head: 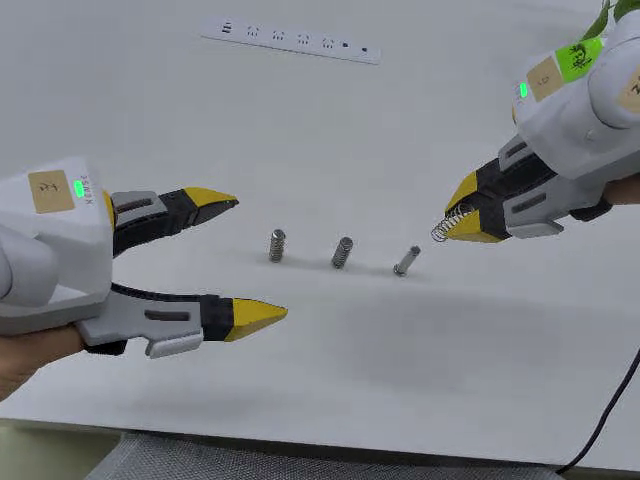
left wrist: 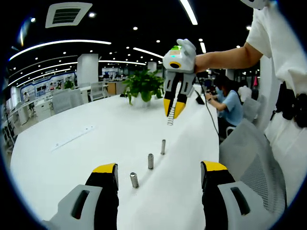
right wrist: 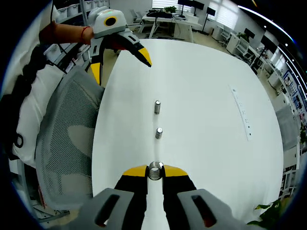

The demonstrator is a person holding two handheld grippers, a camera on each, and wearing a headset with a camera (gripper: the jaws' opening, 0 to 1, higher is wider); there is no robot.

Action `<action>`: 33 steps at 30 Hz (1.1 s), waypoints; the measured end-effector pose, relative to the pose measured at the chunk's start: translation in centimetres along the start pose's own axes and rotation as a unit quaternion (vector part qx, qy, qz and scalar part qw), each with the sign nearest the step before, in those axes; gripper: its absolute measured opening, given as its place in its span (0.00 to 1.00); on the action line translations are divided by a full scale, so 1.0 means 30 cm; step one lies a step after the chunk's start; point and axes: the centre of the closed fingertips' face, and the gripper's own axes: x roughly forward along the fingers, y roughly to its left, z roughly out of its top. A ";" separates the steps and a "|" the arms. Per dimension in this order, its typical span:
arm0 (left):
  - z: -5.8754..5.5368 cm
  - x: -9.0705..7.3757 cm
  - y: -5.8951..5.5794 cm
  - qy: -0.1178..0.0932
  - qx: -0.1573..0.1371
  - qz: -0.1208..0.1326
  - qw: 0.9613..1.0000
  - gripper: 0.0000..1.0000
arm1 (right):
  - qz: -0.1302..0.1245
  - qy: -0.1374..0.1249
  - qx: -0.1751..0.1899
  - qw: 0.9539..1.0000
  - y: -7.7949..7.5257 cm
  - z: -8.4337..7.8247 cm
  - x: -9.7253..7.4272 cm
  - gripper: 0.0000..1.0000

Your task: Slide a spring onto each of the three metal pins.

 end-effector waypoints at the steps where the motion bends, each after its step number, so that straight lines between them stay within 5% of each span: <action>1: -0.002 0.000 0.000 0.000 0.000 0.000 1.000 0.73 | 0.000 0.002 0.001 1.000 -0.001 -0.003 0.008 0.12; 7: -0.032 0.005 0.003 0.010 -0.007 -0.007 1.000 0.84 | 0.001 0.009 0.012 1.000 -0.030 -0.035 0.064 0.12; 18: -0.060 0.007 0.010 0.015 -0.013 -0.005 1.000 0.91 | 0.006 0.013 0.026 1.000 -0.028 -0.063 0.127 0.12; 33: -0.067 0.008 0.008 0.015 -0.025 -0.006 1.000 0.93 | 0.013 0.015 0.033 0.999 -0.033 -0.070 0.161 0.12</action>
